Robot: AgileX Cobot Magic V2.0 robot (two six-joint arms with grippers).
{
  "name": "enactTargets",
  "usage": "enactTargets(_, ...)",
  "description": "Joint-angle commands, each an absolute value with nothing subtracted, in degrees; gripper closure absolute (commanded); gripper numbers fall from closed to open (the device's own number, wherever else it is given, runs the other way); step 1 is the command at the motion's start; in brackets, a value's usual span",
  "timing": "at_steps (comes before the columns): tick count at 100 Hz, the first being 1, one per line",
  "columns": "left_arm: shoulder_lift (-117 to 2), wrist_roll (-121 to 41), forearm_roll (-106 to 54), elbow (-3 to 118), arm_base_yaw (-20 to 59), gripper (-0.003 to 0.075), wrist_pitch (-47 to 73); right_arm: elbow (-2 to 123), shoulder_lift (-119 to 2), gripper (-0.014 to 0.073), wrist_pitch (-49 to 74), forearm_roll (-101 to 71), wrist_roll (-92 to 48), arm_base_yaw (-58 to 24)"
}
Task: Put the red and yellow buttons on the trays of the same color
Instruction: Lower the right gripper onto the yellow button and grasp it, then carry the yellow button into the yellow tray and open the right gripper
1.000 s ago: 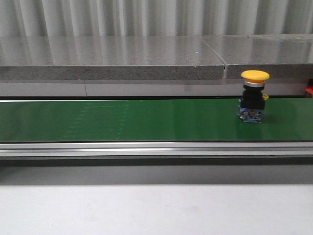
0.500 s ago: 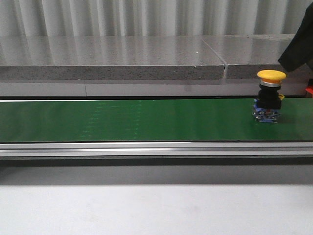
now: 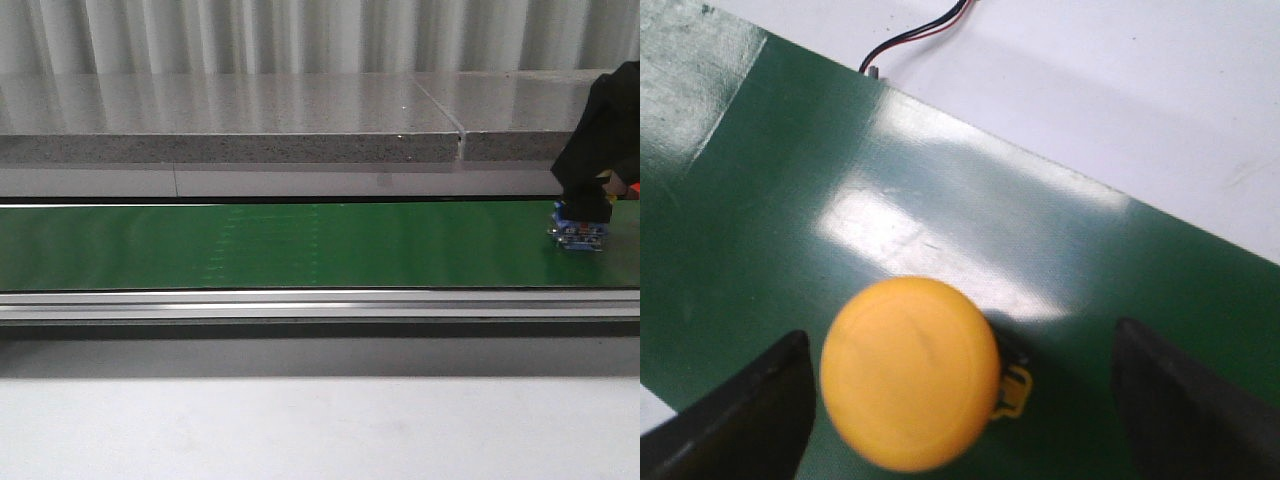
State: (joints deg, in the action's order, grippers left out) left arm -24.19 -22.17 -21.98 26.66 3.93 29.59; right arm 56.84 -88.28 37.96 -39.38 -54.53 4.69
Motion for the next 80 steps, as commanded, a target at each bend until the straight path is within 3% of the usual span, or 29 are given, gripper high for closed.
enactTargets(1, -24.4, -22.1, -23.3, 28.3, 4.4, 0.0741, 25.8, 58.1, -87.3, 0.0001, 35.7, -41.8, -55.4, 4.1)
enactTargets(11, -24.4, -22.1, -23.3, 28.3, 4.4, 0.0741, 25.8, 58.1, -88.3, 0.0072, 34.6, -42.3, -55.4, 3.8)
enactTargets(30, -24.4, -22.1, -23.3, 28.3, 4.4, 0.0741, 25.8, 58.2, -88.4, 0.0377, 34.4, -42.7, -55.3, 3.8)
enactTargets(37, -24.4, -22.1, -23.3, 28.3, 4.4, 0.0741, 25.8, 58.3, -88.2, 0.0449, 34.4, -42.7, -54.8, 3.8)
enactTargets(63, -24.4, -22.1, -23.3, 28.3, 4.4, 0.0741, 25.8, 58.3, -83.0, 0.0475, 34.4, -42.1, -50.3, 5.4)
enactTargets(80, -24.4, -22.1, -23.3, 28.3, 4.4, 0.0741, 25.8, 58.3, -77.2, 0.0475, 34.3, -41.2, -48.1, 10.7)
